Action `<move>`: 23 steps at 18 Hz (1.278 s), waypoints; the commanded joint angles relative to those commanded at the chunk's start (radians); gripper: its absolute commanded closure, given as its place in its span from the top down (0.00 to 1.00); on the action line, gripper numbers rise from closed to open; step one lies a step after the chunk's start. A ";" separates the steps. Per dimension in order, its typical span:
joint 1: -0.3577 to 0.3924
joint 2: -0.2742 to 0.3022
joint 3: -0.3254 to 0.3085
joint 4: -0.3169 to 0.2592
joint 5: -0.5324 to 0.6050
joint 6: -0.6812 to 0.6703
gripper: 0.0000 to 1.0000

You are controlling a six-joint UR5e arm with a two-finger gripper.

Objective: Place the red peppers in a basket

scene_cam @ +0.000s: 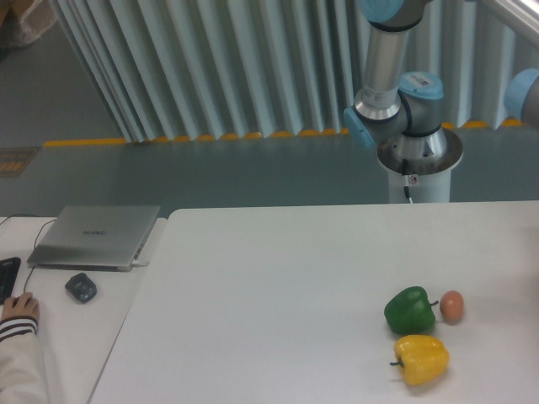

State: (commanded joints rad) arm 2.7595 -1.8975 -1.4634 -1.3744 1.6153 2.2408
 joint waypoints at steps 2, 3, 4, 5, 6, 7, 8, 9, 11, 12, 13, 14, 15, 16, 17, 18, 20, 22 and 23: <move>0.031 0.002 -0.008 0.003 0.009 0.092 0.42; 0.054 0.000 -0.011 0.008 0.011 0.150 0.42; 0.071 0.000 -0.014 0.011 0.009 0.186 0.42; 0.086 0.000 -0.014 0.011 0.009 0.212 0.42; 0.103 0.002 -0.014 0.011 0.009 0.236 0.42; 0.117 0.000 -0.014 0.014 0.009 0.265 0.42; 0.130 0.000 -0.014 0.020 0.009 0.305 0.42; 0.146 -0.002 -0.014 0.028 0.009 0.353 0.42; 0.157 -0.011 -0.017 0.051 0.015 0.448 0.42; 0.158 -0.012 -0.023 0.075 0.034 0.468 0.42; 0.158 -0.014 -0.029 0.101 0.050 0.473 0.42; 0.158 -0.017 -0.035 0.124 0.060 0.474 0.42; 0.160 -0.026 -0.035 0.133 0.060 0.474 0.43; 0.160 -0.032 -0.034 0.138 0.060 0.474 0.44; 0.160 -0.037 -0.032 0.140 0.058 0.471 0.45; 0.163 -0.041 -0.031 0.146 0.057 0.467 0.46; 0.181 -0.058 -0.031 0.159 0.048 0.473 0.84; 0.181 -0.060 -0.032 0.160 0.046 0.464 1.00; 0.180 -0.058 -0.032 0.160 0.046 0.451 1.00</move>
State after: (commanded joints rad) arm 2.9391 -1.9558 -1.4956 -1.2149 1.6613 2.6923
